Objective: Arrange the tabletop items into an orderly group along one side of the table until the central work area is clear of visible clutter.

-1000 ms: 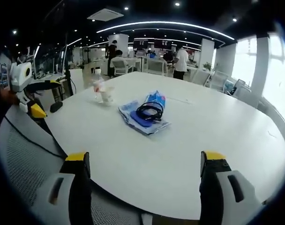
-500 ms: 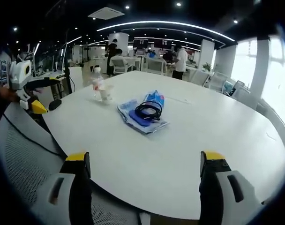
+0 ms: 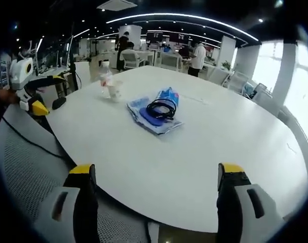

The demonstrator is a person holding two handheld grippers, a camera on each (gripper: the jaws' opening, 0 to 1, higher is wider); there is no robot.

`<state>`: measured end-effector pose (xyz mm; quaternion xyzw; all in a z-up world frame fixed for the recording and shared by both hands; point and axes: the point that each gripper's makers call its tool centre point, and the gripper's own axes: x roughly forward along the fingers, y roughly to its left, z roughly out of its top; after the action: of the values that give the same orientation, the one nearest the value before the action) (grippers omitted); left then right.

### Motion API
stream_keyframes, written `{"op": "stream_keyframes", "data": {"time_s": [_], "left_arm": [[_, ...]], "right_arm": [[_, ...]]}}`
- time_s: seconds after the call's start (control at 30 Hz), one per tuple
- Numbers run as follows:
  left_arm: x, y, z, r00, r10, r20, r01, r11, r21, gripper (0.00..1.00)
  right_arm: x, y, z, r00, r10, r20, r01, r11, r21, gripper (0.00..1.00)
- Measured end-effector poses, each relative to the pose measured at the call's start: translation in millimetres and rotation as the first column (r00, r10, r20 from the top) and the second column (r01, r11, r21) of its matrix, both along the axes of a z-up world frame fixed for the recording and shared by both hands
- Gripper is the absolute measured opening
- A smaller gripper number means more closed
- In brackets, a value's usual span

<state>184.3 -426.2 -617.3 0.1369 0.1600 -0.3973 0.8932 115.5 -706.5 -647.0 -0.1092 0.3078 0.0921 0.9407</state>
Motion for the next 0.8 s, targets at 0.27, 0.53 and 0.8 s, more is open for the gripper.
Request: {"op": "stream_keyframes", "data": {"time_s": [0.27, 0.53, 0.8], "left_arm": [[0.3, 1, -1.0, 1.000, 0.003, -0.005, -0.003, 1.000, -0.001, 1.00], [1.7, 3, -0.5, 1.000, 0.011, 0.000, -0.011, 1.000, 0.000, 1.00], [2.7, 4, -0.7, 1.000, 0.023, -0.009, -0.023, 1.000, -0.005, 0.99]], "right_arm": [[22, 3, 11.3, 0.998, 0.064, 0.012, -0.063, 0.997, -0.045, 0.99], [46, 9, 20.6, 0.991, 0.132, 0.016, -0.130, 0.988, -0.085, 0.99], [69, 15, 29.1, 0.980, 0.199, 0.021, -0.195, 0.973, -0.124, 0.99]]}}
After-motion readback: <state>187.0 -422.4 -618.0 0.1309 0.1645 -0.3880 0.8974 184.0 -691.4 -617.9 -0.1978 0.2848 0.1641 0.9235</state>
